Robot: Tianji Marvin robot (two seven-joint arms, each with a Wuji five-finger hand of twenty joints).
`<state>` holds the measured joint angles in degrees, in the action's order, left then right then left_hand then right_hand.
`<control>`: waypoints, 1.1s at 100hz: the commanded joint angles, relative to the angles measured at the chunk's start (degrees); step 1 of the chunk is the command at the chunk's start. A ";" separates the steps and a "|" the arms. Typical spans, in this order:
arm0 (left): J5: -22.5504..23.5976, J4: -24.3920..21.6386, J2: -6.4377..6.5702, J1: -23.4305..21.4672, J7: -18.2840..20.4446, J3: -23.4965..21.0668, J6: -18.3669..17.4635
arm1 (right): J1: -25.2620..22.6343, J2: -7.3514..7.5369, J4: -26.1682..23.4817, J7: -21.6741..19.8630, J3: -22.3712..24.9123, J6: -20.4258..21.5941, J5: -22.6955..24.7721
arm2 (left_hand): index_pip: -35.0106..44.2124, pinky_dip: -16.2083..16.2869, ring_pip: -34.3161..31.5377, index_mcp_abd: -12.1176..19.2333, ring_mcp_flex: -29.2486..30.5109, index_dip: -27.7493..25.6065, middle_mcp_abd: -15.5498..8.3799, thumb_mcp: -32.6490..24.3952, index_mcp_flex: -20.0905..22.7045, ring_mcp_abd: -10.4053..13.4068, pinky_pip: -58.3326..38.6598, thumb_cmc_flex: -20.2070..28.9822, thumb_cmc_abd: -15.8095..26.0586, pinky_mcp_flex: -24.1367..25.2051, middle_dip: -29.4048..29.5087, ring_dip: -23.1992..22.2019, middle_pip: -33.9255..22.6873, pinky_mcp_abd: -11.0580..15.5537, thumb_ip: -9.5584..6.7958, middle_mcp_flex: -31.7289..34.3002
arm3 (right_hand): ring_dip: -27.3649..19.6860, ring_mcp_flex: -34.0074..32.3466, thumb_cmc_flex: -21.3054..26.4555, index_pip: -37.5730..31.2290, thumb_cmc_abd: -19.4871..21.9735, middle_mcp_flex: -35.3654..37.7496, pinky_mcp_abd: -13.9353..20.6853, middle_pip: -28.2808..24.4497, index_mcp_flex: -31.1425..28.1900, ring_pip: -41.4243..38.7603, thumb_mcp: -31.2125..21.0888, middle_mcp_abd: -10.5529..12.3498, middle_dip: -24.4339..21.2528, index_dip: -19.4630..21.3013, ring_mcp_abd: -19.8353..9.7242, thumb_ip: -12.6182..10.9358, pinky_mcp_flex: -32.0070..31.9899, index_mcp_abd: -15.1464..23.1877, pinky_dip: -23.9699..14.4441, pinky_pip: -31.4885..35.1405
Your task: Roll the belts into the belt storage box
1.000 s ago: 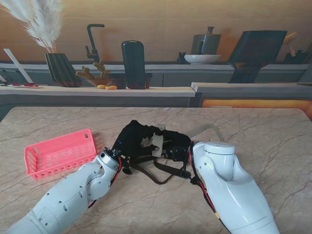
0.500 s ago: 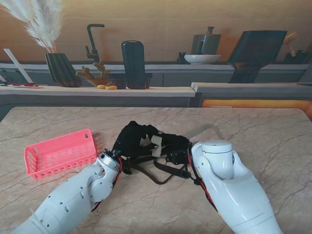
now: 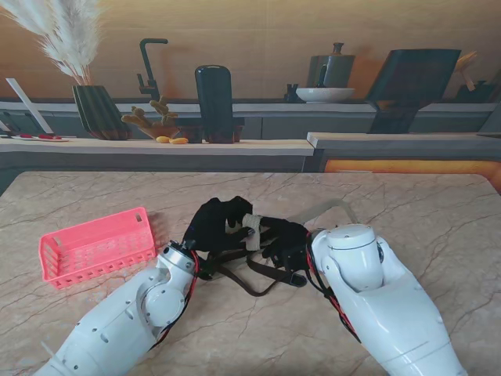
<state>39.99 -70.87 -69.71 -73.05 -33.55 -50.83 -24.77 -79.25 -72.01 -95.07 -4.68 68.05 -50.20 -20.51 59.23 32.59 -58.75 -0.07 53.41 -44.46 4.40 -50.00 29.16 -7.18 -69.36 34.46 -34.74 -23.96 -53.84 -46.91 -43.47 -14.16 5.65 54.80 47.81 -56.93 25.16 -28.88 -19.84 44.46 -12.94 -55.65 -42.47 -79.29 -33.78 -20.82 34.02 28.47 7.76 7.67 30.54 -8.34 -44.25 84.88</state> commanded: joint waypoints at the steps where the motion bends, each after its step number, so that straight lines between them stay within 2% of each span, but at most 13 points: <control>1: 0.60 -1.07 -0.30 -0.40 -0.69 -0.52 0.38 | -0.24 1.15 0.60 -0.73 -0.29 1.02 1.65 | 6.63 0.70 -1.25 3.71 1.03 -3.60 -0.51 -8.86 3.02 1.74 -2.04 2.26 2.35 0.04 -1.12 -1.57 -2.21 0.79 -8.25 1.10 | 0.99 1.71 -0.71 2.13 1.58 -1.39 -0.16 1.50 2.29 0.97 0.71 -1.44 -1.33 1.00 1.70 -4.41 -1.00 1.42 -0.18 -0.39; 16: -0.77 -2.24 -0.29 -1.25 0.58 -1.55 0.93 | -0.75 2.48 0.58 -2.13 -0.55 5.04 5.86 | 6.67 0.73 -1.39 3.83 1.26 -4.18 -0.47 -9.47 3.45 1.60 -2.27 1.70 1.88 -0.14 -1.42 -1.80 -2.50 0.69 -9.53 1.45 | 1.17 4.35 -1.46 4.00 1.03 -4.32 0.20 5.15 5.61 3.02 3.78 -1.02 -3.51 2.09 1.61 -4.51 -3.44 2.47 -0.07 -2.75; 26: -2.56 -3.37 -0.39 -1.99 1.88 -2.39 1.88 | -1.80 3.01 0.65 -1.25 -0.84 11.98 9.71 | 6.51 0.87 -1.62 3.44 2.15 -4.32 -0.33 -9.65 3.90 1.54 -2.82 1.43 1.67 -0.80 -1.28 -1.84 -2.64 0.57 -10.41 2.20 | 1.39 5.80 0.53 4.11 -1.48 -5.66 1.71 5.26 7.46 3.88 3.22 0.15 -3.68 2.73 0.75 -4.96 -4.63 4.26 -0.09 -4.16; 30: -3.48 -3.92 -0.43 -2.32 2.58 -2.75 2.28 | -2.18 3.44 0.91 -1.13 -1.13 16.12 11.99 | 6.48 0.92 -1.73 3.32 2.47 -4.34 -0.09 -9.72 4.12 1.57 -3.04 1.27 1.60 -1.10 -1.22 -1.85 -2.69 0.61 -10.72 2.35 | 1.67 6.49 1.53 3.82 -3.52 -6.57 2.83 4.71 8.90 4.22 1.76 1.13 -3.39 3.30 -0.29 -5.20 -4.96 5.81 -0.26 -4.93; 35: -4.88 -4.68 -0.49 -2.76 3.69 -3.19 2.86 | -2.50 4.13 1.53 -1.34 -1.64 21.68 15.77 | 6.40 0.94 -1.74 3.28 2.81 -4.39 -0.09 -9.68 4.17 1.52 -3.23 1.14 1.61 -1.31 -1.05 -1.77 -2.69 0.62 -11.11 2.59 | 2.29 7.42 1.45 2.30 -7.72 -7.92 4.01 3.68 11.00 4.90 -3.38 2.59 -2.49 4.31 -1.67 -4.70 -5.40 8.39 -0.84 -6.45; 46: -8.17 -6.16 -0.67 -3.60 5.90 -4.05 4.00 | -2.44 5.38 5.16 -0.04 -3.33 38.28 26.79 | 6.13 0.97 -1.78 2.79 3.10 -4.32 0.27 -9.36 4.30 1.26 -3.48 1.26 1.73 -1.49 -0.90 -1.70 -2.70 0.64 -11.34 2.76 | 2.76 9.55 2.45 -2.95 -17.12 -14.16 7.98 1.03 18.50 7.13 -18.35 7.55 0.48 5.14 -8.23 -5.20 -4.46 13.88 -0.04 -10.73; 50: -9.10 -6.66 -0.68 -3.88 6.63 -4.32 4.40 | -2.20 5.62 6.61 1.57 -3.86 43.54 30.64 | 6.10 0.99 -1.79 2.77 3.31 -4.35 0.52 -9.24 4.30 1.15 -3.58 1.24 1.72 -1.57 -0.86 -1.65 -2.72 0.56 -11.40 2.88 | 2.80 9.76 2.89 -4.67 -19.48 -15.19 8.55 0.50 20.29 7.58 -19.28 8.44 1.11 5.08 -9.31 -4.95 -3.93 14.76 0.27 -11.61; 59: -10.65 -7.82 -0.64 -4.50 7.92 -4.84 5.17 | -1.80 6.39 8.39 2.27 -4.35 51.77 35.66 | 5.90 1.01 -1.68 2.37 3.58 -4.28 0.49 -9.18 4.54 0.99 -3.75 1.29 1.72 -1.75 -0.77 -1.50 -2.73 0.44 -11.58 3.12 | 2.88 10.55 2.84 -6.85 -22.01 -16.42 9.96 0.46 25.43 8.81 -15.13 10.62 1.71 3.55 -10.97 -3.73 -3.27 16.28 0.75 -13.53; 69: -12.07 -8.90 -0.57 -5.10 9.19 -5.30 5.80 | -1.16 6.35 9.99 4.99 -5.39 57.38 39.21 | 5.71 0.99 -1.55 2.04 3.81 -4.30 0.53 -9.01 4.61 0.79 -3.83 1.35 1.79 -1.82 -0.71 -1.34 -2.73 0.40 -11.68 3.22 | 3.04 10.42 2.99 -9.11 -22.99 -16.18 9.95 0.11 27.38 8.88 -12.22 11.26 1.94 2.63 -11.02 -2.46 -3.06 17.13 0.41 -13.71; 84: -13.13 -9.43 -0.46 -5.34 10.46 -5.41 6.58 | 0.36 6.20 12.36 8.29 -7.15 63.54 43.27 | 5.34 1.03 -1.41 1.31 3.71 -4.55 0.93 -8.55 4.50 0.37 -4.07 1.52 2.06 -1.81 -0.71 -1.11 -2.67 0.25 -11.55 3.24 | 3.02 10.19 -3.71 -11.46 -30.55 -16.65 10.18 0.57 28.41 9.37 -24.86 11.94 1.27 -0.16 -11.46 0.99 -2.54 16.91 -0.18 -14.34; 97: -13.79 -9.39 -0.52 -5.28 10.81 -5.24 6.89 | 1.71 6.18 13.68 10.30 -8.68 66.04 46.63 | 5.22 1.03 -1.40 1.15 3.84 -4.65 0.88 -8.47 4.59 0.33 -4.13 1.64 2.10 -1.85 -0.70 -0.98 -2.60 0.28 -11.53 3.28 | 2.86 9.70 -4.60 -12.04 -29.66 -16.69 10.51 0.51 27.80 9.69 -25.72 12.07 1.11 -0.25 -12.09 1.47 -1.84 16.05 -0.03 -14.84; 110: -14.44 -9.37 -0.65 -5.22 10.92 -5.07 7.11 | 2.98 5.93 14.61 10.68 -10.03 66.62 46.41 | 5.05 1.00 -1.36 0.93 3.88 -4.73 1.12 -8.26 4.60 0.31 -4.16 1.79 2.20 -1.86 -0.65 -0.84 -2.45 0.30 -11.41 3.22 | 2.76 8.97 -3.31 -12.63 -26.22 -15.83 10.61 -0.15 26.33 9.43 -22.84 11.93 0.88 -0.58 -12.22 1.25 -1.05 14.14 -0.27 -14.80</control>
<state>25.95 -79.84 -69.97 -78.05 -22.79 -56.05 -17.94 -76.80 -65.39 -80.45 6.07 58.49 16.09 26.82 59.23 32.61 -59.45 -2.88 55.76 -46.54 5.22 -51.45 29.74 -7.24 -70.96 33.88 -34.74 -25.61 -53.94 -47.50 -44.67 -14.16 0.85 56.57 49.92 -47.92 23.30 -40.72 -47.09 29.05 -4.66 -54.27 -15.94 -69.78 -57.31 -10.15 35.14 28.51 -2.72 6.92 28.78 6.38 -44.23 70.45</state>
